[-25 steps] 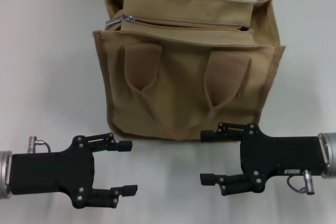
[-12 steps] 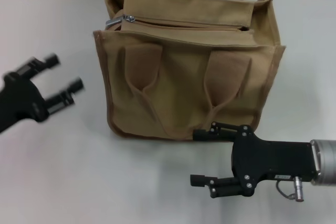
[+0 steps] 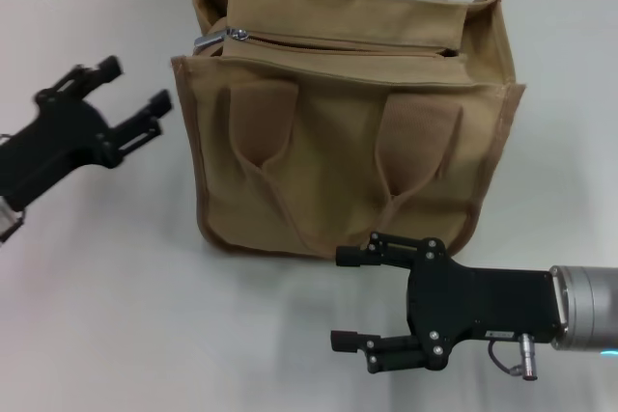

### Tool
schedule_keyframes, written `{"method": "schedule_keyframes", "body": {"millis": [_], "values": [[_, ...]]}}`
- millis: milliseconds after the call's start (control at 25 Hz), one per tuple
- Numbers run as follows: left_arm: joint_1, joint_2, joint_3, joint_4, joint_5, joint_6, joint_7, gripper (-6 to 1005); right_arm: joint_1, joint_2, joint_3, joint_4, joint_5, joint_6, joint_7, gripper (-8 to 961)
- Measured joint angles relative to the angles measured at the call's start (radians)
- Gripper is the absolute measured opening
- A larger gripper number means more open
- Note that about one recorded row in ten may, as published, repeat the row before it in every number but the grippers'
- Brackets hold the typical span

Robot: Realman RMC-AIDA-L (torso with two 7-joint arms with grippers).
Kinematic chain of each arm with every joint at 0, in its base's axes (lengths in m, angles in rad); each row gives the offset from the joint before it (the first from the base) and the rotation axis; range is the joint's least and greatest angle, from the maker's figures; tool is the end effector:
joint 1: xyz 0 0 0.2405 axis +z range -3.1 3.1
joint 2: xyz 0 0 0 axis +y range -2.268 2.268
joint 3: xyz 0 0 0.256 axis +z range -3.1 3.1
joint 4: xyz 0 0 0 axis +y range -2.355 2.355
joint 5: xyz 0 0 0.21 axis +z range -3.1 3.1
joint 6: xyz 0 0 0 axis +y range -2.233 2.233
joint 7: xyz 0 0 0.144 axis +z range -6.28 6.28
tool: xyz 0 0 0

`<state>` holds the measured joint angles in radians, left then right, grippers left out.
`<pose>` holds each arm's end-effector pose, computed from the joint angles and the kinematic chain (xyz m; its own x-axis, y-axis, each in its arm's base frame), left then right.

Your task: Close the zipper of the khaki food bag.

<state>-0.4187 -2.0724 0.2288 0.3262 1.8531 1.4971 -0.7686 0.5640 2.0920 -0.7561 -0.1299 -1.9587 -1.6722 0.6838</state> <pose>-0.3254 0.3000 0.0113 0.7023 0.0446 0.7105 0.5689 -0.6351 -0.5225 0.2466 0.2471 -0.0838 0.7624 -0.0745 -0.6428 -0.1055 -0.9944 -0.0099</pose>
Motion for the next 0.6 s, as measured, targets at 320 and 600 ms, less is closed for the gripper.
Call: {"method": "schedule_keyframes", "body": {"millis": [320, 600], "values": [[-0.04, -0.004, 0.058, -0.041, -0.107, 0.008, 0.045, 791, 0.0, 0.0, 0.0, 0.016, 0.008, 0.02, -0.004, 817], [-0.051, -0.005, 0.066, -0.06, -0.161, 0.011, 0.044, 790, -0.004, 0.0, 0.005, 0.016, 0.01, 0.027, -0.004, 818]]}}
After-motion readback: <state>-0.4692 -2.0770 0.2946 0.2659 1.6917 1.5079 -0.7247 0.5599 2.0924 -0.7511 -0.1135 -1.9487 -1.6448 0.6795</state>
